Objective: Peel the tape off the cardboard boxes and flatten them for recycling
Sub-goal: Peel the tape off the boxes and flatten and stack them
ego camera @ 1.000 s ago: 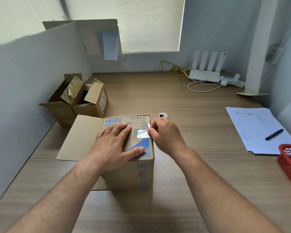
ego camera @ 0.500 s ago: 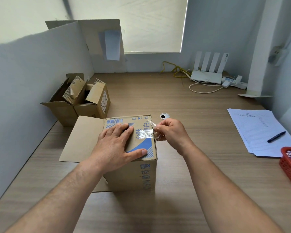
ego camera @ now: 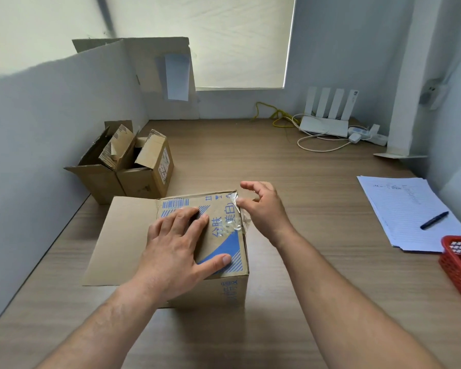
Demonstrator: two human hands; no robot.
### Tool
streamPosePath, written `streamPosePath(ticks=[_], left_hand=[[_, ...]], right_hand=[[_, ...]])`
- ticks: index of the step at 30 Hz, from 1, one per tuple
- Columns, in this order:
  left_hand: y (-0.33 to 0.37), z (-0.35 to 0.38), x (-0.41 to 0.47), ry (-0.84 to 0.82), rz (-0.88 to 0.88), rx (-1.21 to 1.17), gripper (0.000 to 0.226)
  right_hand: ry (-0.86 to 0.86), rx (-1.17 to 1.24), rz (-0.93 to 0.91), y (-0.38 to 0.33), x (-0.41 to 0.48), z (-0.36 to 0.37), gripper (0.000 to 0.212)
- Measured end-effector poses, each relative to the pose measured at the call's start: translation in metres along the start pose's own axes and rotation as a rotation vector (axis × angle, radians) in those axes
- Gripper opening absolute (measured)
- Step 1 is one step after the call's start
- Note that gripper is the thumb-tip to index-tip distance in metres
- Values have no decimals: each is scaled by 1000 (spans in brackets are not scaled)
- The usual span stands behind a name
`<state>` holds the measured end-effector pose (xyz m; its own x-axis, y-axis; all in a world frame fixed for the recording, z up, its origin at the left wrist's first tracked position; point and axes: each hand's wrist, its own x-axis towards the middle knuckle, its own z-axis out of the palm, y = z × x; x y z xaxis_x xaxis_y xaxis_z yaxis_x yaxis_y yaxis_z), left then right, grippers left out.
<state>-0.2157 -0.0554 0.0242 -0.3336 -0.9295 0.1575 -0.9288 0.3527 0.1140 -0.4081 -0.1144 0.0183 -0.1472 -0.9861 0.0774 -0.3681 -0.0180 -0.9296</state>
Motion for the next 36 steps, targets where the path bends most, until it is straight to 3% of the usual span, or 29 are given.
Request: streamPosePath(ticks=[3, 7, 12, 15, 21, 29, 36], left_hand=[[-1, 5, -9, 28, 19, -35, 105], [0, -6, -17, -30, -26, -61, 137], [14, -18, -11, -95, -13, -2, 142], [21, -15, -22, -18, 13, -5, 149], [25, -8, -53, 48, 32, -6, 135], [32, -11, -61, 39, 9, 0, 132], [24, -10, -50, 39, 15, -26, 130]], right_hand=[[-128, 133, 37, -4, -3, 3, 39], [-341, 318, 51, -4, -13, -13, 36], [-453, 385, -2, 0, -32, -26, 60], [-481, 414, -31, 2, -40, -35, 53], [-471, 330, -55, 1, -39, -55, 23], [-767, 193, -151, -29, -32, -44, 24], [-764, 229, -59, -32, -19, -44, 16]])
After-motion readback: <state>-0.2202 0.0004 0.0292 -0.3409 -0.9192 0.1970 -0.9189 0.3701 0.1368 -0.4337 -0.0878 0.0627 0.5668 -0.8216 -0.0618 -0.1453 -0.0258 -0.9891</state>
